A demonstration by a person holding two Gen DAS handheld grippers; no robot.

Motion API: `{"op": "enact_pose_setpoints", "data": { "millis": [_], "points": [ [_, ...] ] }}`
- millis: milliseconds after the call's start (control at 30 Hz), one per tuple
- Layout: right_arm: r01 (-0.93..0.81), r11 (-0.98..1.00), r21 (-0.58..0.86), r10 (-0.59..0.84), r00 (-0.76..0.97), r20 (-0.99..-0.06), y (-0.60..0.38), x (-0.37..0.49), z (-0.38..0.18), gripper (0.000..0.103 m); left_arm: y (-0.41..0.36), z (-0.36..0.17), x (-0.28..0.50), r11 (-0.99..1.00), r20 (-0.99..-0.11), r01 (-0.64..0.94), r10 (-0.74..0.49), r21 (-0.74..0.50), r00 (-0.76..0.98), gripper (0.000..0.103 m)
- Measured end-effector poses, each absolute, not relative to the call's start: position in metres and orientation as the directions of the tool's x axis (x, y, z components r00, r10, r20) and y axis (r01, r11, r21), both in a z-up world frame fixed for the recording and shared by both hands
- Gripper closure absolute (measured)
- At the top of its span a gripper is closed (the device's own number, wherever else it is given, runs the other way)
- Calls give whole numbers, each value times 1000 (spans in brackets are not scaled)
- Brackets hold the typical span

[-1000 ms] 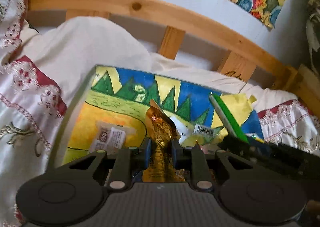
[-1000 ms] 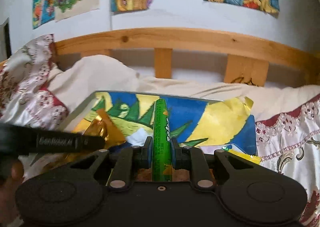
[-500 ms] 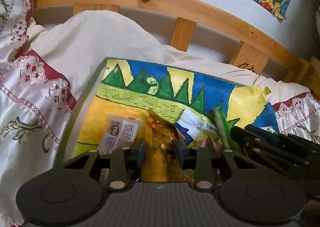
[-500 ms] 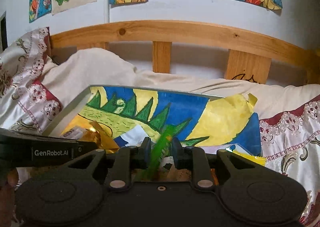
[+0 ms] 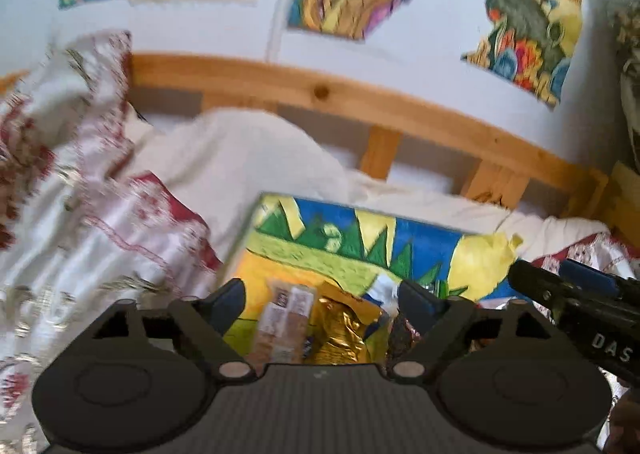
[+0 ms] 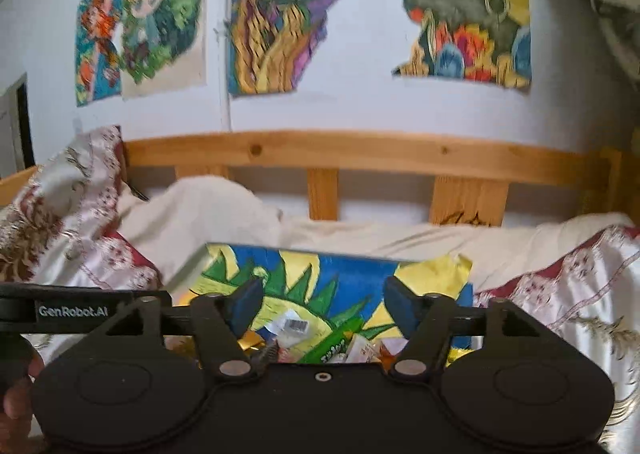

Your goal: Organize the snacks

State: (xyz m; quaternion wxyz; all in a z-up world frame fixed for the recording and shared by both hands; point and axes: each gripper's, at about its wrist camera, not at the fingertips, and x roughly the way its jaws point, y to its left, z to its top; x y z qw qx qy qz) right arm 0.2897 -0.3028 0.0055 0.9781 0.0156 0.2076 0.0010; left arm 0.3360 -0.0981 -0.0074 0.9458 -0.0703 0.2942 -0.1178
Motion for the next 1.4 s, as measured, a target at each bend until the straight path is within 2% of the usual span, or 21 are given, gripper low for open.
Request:
{"op": "enact_pose_setpoints", "data": {
  "millis": [67,100,233,433,633,933,1400],
  "points": [
    [2,999,39,13,921,-389,-300,276,15,25,-91,3,323,965,-517,174,-251,-194,818,4],
    [1,999,49,18,924,-381,-299,269,19,21,-88,8,316,968,-503,167,-242,-189,830,3],
    [-3,998,62,25,934,-357,-293,238,31,10,-72,27,288,972,-465,145,-216,-184,858,1],
    [-7,997,83,35,940,-338,-286,188,42,3,-52,38,241,980,-428,124,-179,-154,886,1],
    [-38,996,75,60,945,-321,-274,145,46,1,-37,35,198,986,-438,128,-161,-104,884,1],
    [-32,995,96,66,924,-378,-269,108,33,1,-21,29,159,990,-451,110,-137,-84,882,1],
    [-31,995,91,65,913,-404,-265,86,26,1,-19,22,143,991,-463,120,-135,-62,876,1]
  ]
}}
